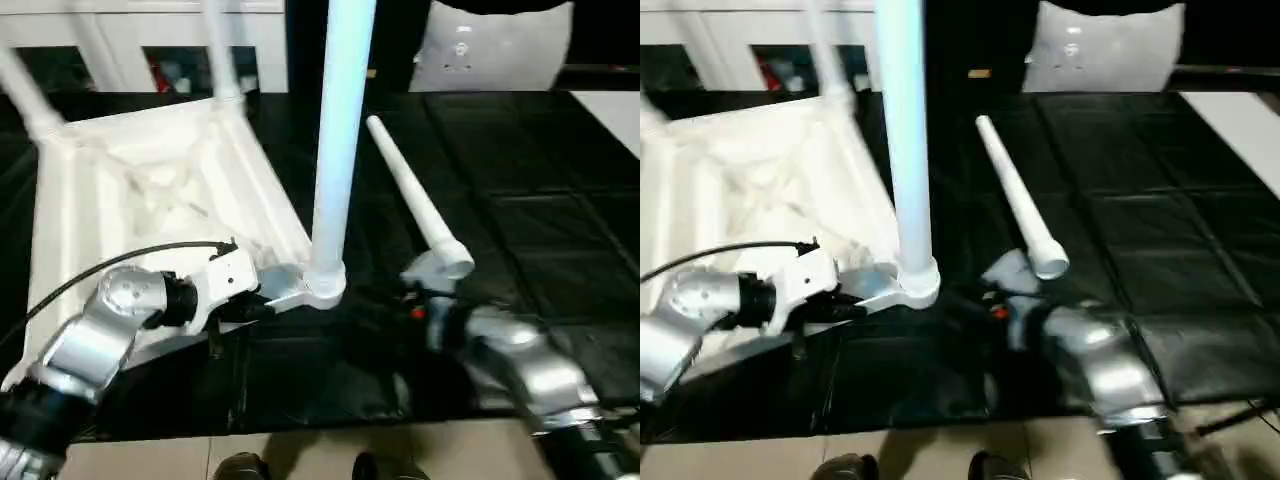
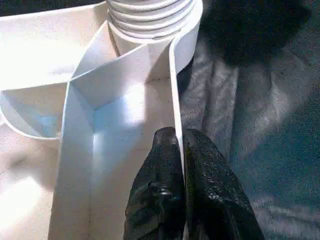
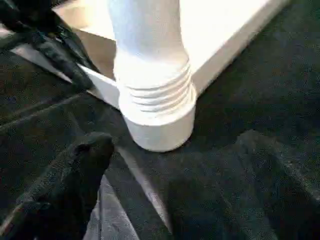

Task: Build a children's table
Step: Insert table leg to table base, then rotate leg to tighten

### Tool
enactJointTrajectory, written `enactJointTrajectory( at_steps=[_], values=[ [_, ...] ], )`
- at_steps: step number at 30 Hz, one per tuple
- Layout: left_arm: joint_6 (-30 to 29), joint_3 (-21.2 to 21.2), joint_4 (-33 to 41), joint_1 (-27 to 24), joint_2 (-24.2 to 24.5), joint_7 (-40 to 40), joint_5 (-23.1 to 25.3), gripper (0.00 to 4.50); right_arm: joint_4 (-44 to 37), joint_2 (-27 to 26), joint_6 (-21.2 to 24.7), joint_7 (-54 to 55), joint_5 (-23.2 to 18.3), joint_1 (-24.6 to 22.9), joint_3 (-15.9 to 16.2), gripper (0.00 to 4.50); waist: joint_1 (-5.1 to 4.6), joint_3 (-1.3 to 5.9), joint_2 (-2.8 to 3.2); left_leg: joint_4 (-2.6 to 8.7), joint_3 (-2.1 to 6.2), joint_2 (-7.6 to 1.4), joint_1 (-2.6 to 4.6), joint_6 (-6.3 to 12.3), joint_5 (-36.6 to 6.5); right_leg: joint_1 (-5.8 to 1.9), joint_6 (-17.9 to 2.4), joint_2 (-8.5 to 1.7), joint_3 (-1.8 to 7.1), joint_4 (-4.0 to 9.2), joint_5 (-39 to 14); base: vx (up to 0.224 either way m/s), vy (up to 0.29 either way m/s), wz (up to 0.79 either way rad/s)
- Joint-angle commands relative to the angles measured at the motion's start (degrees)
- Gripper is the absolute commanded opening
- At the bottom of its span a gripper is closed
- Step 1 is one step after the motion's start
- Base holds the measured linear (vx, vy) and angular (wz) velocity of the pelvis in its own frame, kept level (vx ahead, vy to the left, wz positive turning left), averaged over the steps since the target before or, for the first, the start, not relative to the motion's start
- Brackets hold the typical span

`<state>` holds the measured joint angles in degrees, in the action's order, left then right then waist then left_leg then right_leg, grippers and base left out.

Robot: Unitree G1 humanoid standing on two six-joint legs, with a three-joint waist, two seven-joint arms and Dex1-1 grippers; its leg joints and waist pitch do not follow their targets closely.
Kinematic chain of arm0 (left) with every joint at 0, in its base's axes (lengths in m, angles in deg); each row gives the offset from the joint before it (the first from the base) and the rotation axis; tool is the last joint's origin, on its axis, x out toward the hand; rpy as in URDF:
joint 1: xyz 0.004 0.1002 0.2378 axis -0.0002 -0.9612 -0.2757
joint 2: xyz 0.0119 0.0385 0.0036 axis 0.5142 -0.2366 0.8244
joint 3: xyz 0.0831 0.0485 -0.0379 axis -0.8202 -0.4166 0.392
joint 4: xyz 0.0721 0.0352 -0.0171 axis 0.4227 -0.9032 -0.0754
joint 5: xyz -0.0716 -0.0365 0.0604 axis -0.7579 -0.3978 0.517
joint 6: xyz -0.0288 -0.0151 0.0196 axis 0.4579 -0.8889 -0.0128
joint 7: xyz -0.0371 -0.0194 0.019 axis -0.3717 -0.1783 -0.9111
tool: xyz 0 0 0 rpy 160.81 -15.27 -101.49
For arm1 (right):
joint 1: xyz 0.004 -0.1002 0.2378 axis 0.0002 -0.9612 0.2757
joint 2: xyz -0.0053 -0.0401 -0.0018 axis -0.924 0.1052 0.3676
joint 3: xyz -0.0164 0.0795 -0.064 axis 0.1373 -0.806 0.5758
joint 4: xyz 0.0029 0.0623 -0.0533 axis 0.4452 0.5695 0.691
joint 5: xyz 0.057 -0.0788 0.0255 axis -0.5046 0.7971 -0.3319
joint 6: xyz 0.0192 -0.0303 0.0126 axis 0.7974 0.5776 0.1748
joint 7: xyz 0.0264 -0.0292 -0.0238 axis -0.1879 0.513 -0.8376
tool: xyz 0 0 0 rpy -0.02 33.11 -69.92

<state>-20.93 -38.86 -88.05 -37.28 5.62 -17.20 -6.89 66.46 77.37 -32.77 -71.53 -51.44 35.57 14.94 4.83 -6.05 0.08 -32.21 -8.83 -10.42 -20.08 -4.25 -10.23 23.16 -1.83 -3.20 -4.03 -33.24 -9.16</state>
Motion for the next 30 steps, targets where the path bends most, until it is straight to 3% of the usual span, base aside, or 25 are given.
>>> enactJointTrajectory(
  at_steps=[1, 2, 8, 11, 18, 23, 30],
  values=[
    [3.95, -3.34, -0.25, 0.88, 0.32, -4.15, 0.3, 0.0, -1.37, 0.37, -0.61, -2.33, -0.67, 0.18, 0.43, 4.49, -0.14, 5.1, 0.86, 2.84, 0.03, -2.31, 0.12, 3.74, -7.84, -3.37, -12.68, -4.35, 3.17, 2.82, -8.17, 0.0, 0.0, 0.0],
    [5.28, -4.04, -1.13, 1.59, -0.01, -5.64, 0.17, 0.0, -1.4, 1.04, -0.91, -4.57, -0.76, 1.2, 1.51, 4.49, -0.05, 5.02, 0.64, 2.88, -0.04, -2.37, 0.13, 3.56, -8.4, -3.32, -12.94, -4.37, 3.14, 2.86, -8.75, 0.0, 0.0, 0.0],
    [7.93, -5.85, -2.7, 3.07, -0.54, -8.69, 0.27, 0.0, 0.44, 1.94, -2.67, -8.35, 1.58, 4.57, 6.01, 4.49, 0.28, 4.75, 0.87, 3.05, -0.07, -2.6, 0.67, 1.95, -12.27, -3.06, -12.16, -4.62, 3.17, 3.32, -15.16, 0.0, 0.0, 0.0],
    [10.48, -6.38, -4.6, 3.74, -0.91, -10.45, 0.61, 0.0, 3.25, 0.94, -3.65, -9.07, 2.88, 6.74, 7.26, 4.49, 0.3, 4.69, 0.7, 3.06, -0.01, -2.52, 0.47, 1.31, -12.84, -3.13, -11.65, -4.77, 3.21, 3.38, -17.01, 0.0, 0.0, 0.0],
    [11.98, -6.59, -5.46, 3.93, -0.4, -11.79, 1.08, 0.0, 6.26, 0.43, -2.99, -12.33, 2.11, 9.27, 8.59, 3.78, 0.39, 4.98, 0.37, 2.75, 0.05, -2.5, 0.03, 1.78, -10.39, -3.43, -12.02, -4.68, 3.18, 2.65, -14.06, 0.0, 0.0, 0.0],
    [12.66, -6.57, -6.0, 3.87, -0.29, -11.99, 1.11, 0.0, 7.12, 0.38, -3.36, -12.85, 2.09, 9.76, 9.02, 3.42, 0.37, 4.83, 0.3, 2.71, -0.03, -2.47, 0.11, 1.45, -11.3, -3.3, -11.41, -4.73, 3.2, 2.91, -16.95, 0.0, 0.0, 0.0],
    [13.91, -6.31, -7.38, 3.92, -0.37, -12.31, 1.64, 0.0, 8.7, -0.1, -3.73, -14.12, 2.4, 10.18, 9.27, 2.91, 0.35, 4.9, 0.29, 2.6, -0.06, -2.48, 0.09, 1.59, -10.85, -3.26, -11.53, -4.7, 3.19, 2.79, -16.17, 0.0, 0.0, 0.0]
  ],
)
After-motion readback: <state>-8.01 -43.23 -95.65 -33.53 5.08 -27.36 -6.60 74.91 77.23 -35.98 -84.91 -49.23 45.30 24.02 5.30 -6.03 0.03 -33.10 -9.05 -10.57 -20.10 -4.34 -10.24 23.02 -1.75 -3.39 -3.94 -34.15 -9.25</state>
